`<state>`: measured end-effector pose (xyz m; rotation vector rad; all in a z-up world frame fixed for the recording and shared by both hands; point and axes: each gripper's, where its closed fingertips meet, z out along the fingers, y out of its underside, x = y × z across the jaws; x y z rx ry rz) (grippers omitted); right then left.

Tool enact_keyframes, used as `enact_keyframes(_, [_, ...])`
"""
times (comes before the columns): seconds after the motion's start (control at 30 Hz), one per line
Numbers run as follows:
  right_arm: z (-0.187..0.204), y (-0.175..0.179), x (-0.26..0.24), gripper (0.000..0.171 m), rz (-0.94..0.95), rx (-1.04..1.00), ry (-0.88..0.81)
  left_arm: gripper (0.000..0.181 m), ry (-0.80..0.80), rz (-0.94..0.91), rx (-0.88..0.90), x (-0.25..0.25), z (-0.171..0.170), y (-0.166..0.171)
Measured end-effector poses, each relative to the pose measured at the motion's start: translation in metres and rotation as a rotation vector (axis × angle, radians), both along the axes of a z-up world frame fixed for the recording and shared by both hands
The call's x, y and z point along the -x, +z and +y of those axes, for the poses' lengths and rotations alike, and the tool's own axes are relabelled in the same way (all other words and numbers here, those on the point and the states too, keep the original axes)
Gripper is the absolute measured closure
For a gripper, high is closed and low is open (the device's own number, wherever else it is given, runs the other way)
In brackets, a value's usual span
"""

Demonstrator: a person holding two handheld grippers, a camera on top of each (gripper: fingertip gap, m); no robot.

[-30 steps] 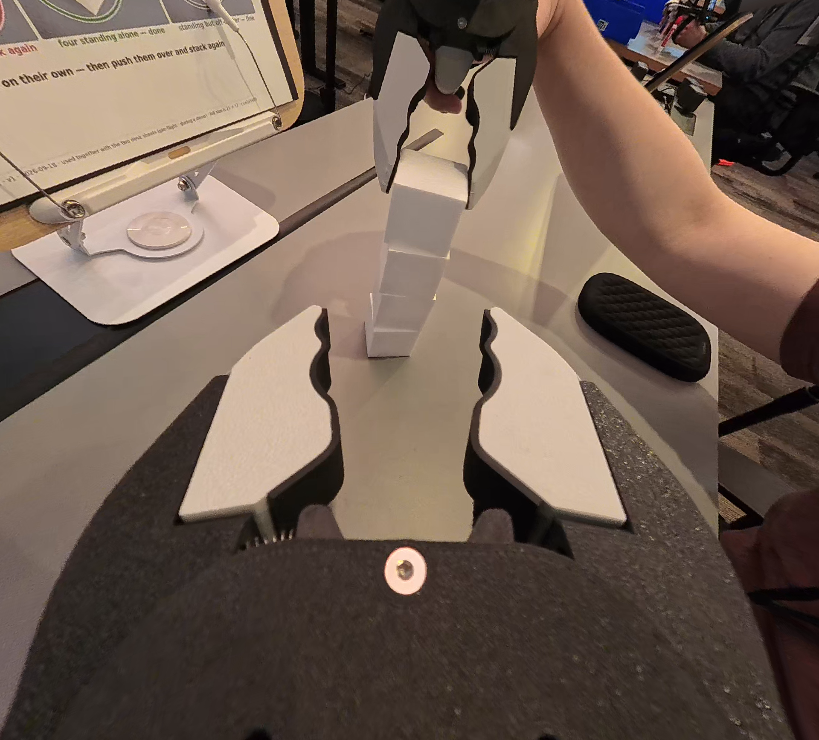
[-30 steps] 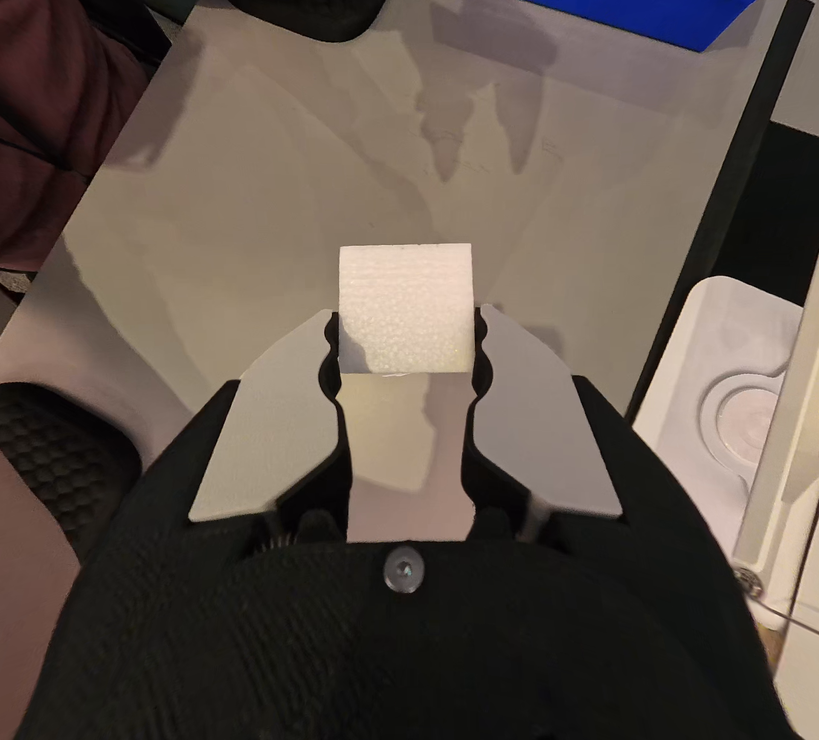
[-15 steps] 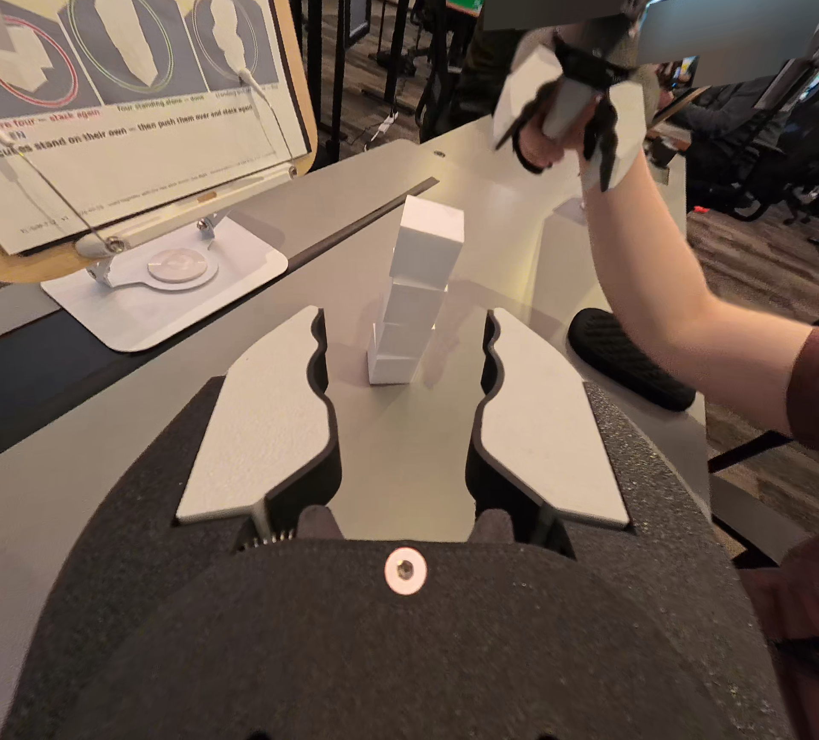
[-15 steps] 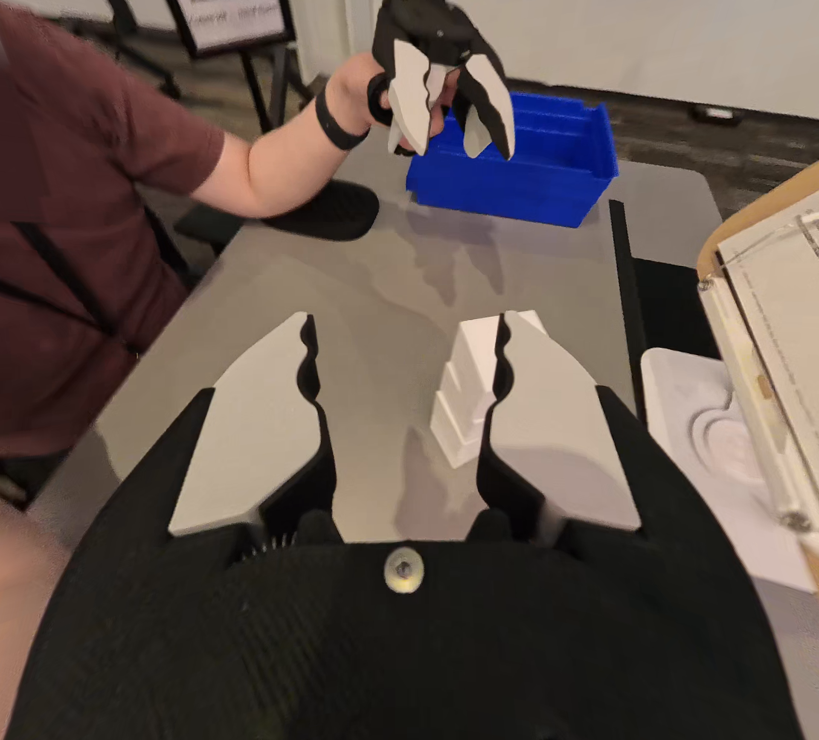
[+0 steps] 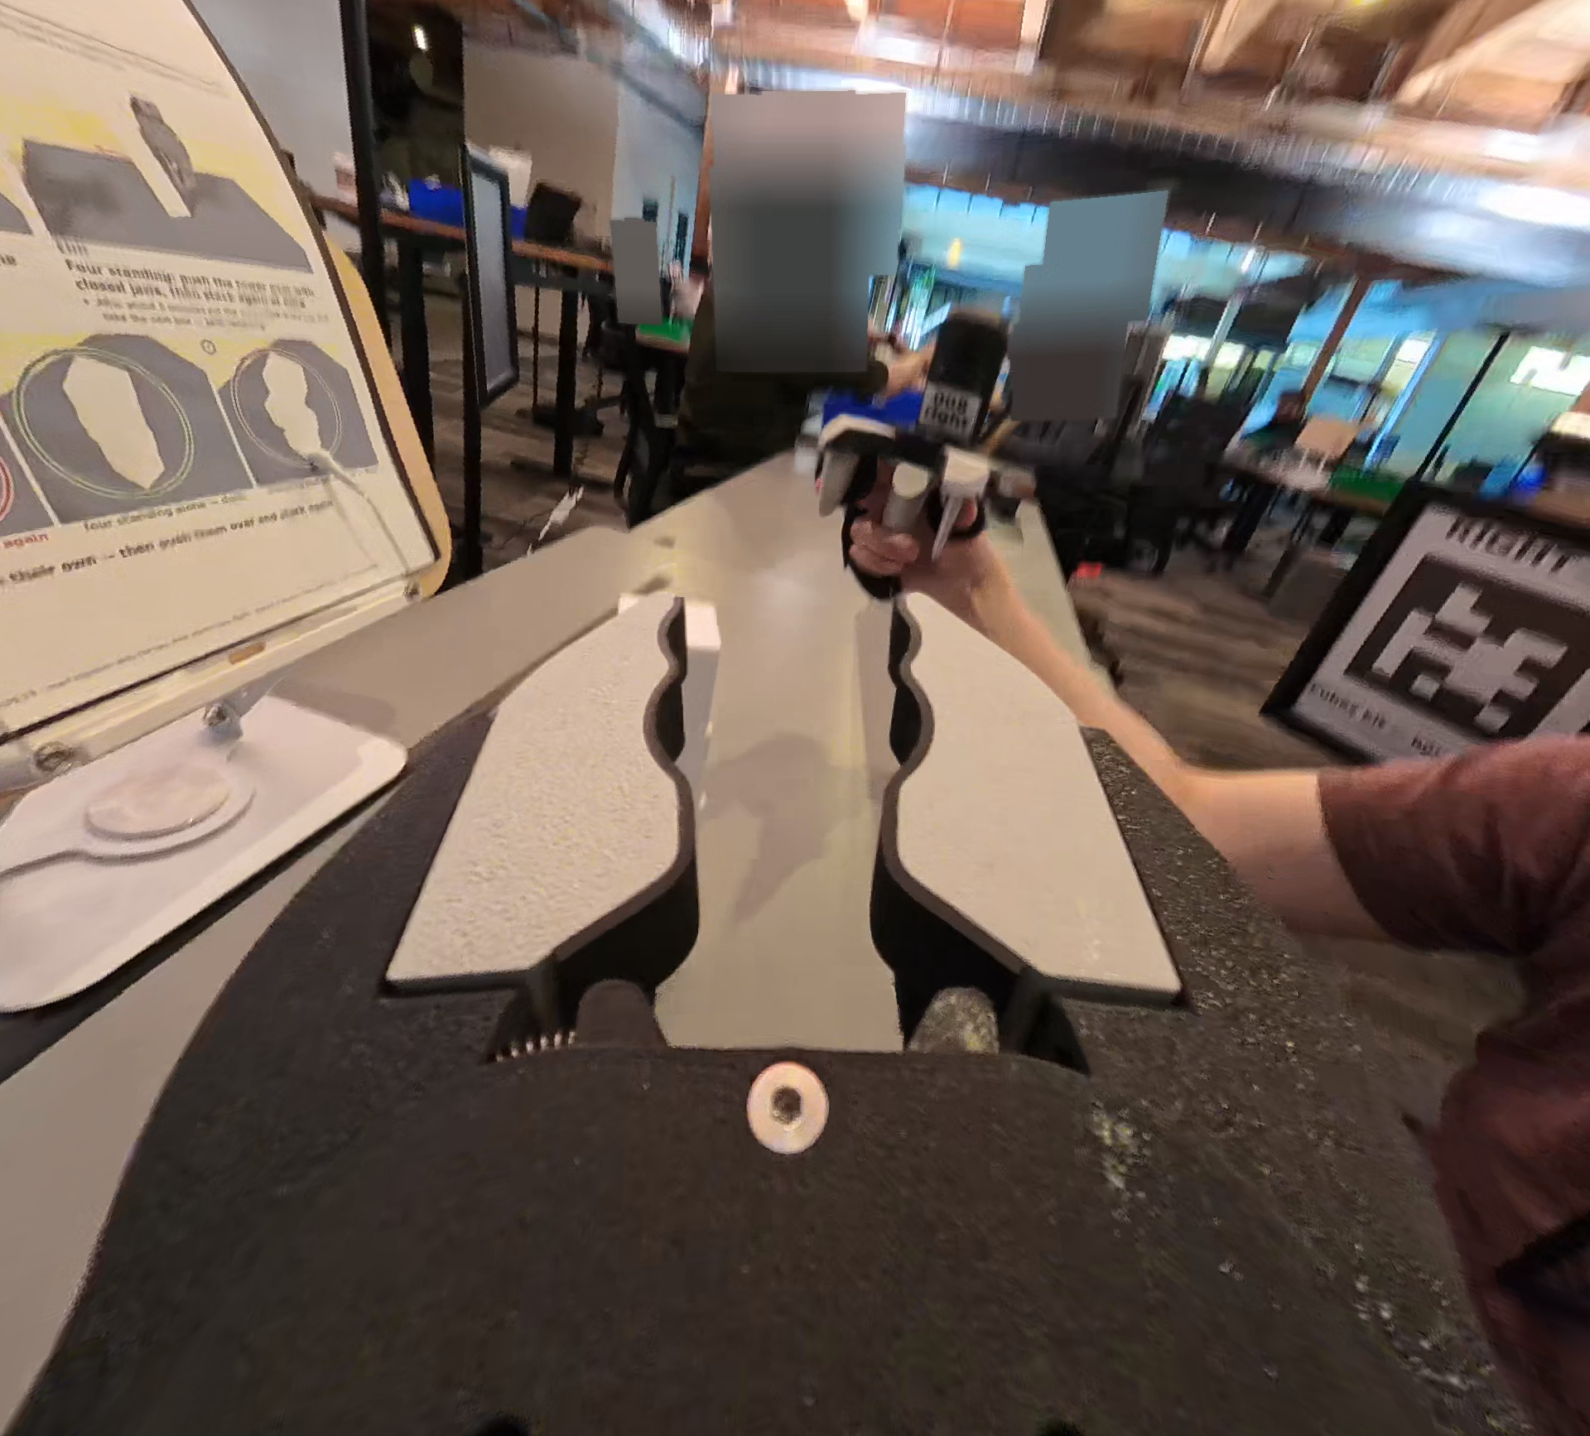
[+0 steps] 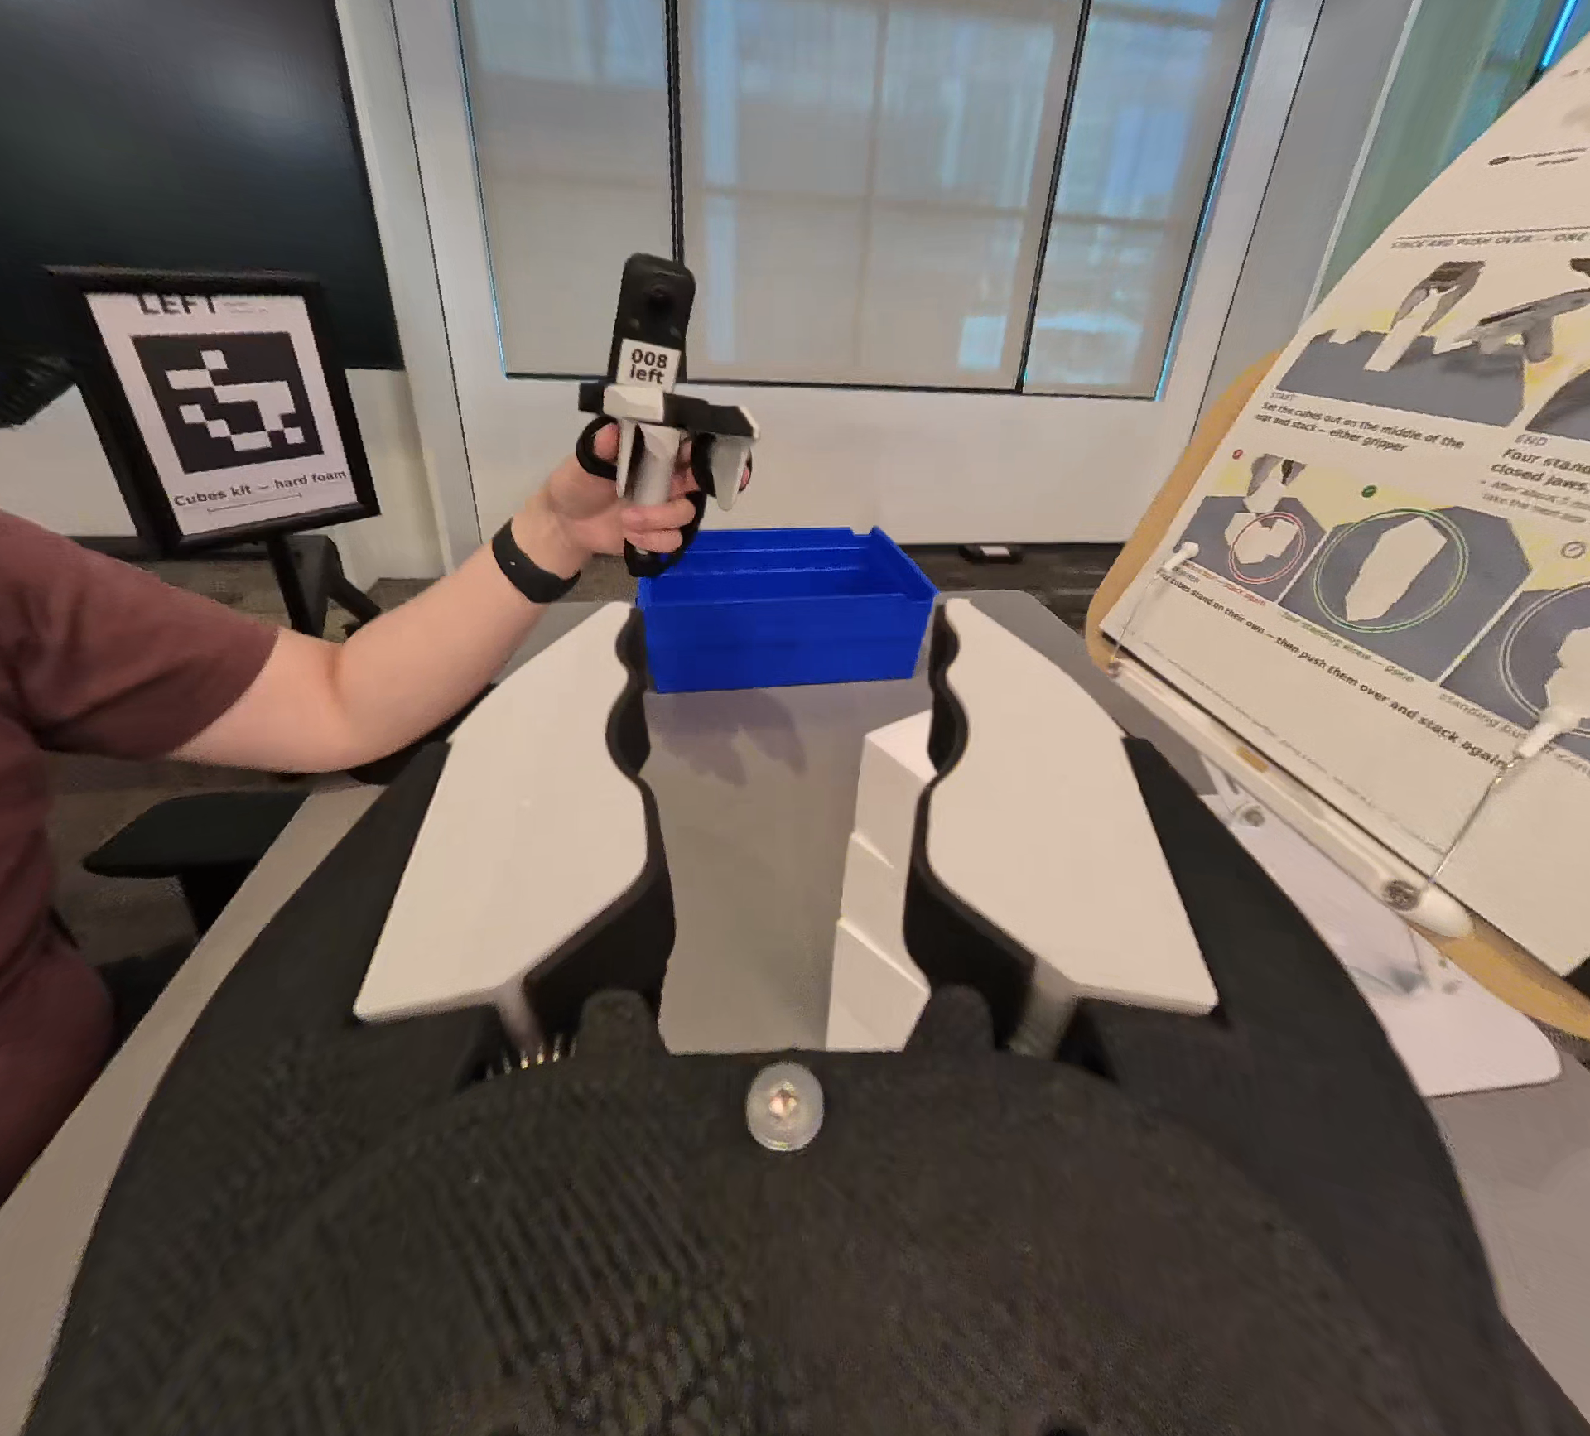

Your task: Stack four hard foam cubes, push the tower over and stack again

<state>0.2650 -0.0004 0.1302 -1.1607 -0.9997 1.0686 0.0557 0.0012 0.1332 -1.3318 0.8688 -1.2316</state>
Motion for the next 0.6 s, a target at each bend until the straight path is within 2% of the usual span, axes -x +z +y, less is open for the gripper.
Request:
enact_keyframes(0.07, [0.012, -0.005, -0.002, 0.124, 0.02, 0.01, -0.017, 0.136, 0.048, 0.126, -0.036, -0.001, 0.007, -0.017])
enact_keyframes(0.13, [0.023, -0.003, -0.004, 0.133, 0.053, 0.091, -0.019, 0.14, 0.107, 0.182, -0.073, 0.0, 0.014, -0.023])
enact_keyframes(0.2, [0.027, -0.004, -0.007, 0.145, 0.039, 0.103, -0.004, 0.151, 0.121, 0.197, -0.099, 0.0, 0.014, -0.022])
enact_keyframes(0.33, [0.05, -0.031, -0.019, 0.165, -0.068, 0.031, -0.118, 0.168, 0.123, 0.19, -0.137, -0.001, 0.012, -0.019])
enact_keyframes(0.43, [0.071, -0.057, -0.031, 0.171, -0.125, 0.073, -0.182, 0.181, 0.136, 0.237, -0.122, -0.002, 0.02, -0.032])
enact_keyframes(0.6, [0.091, -0.09, -0.045, 0.171, -0.233, 0.231, -0.274, 0.181, 0.229, 0.358, -0.115, -0.002, 0.043, -0.062])
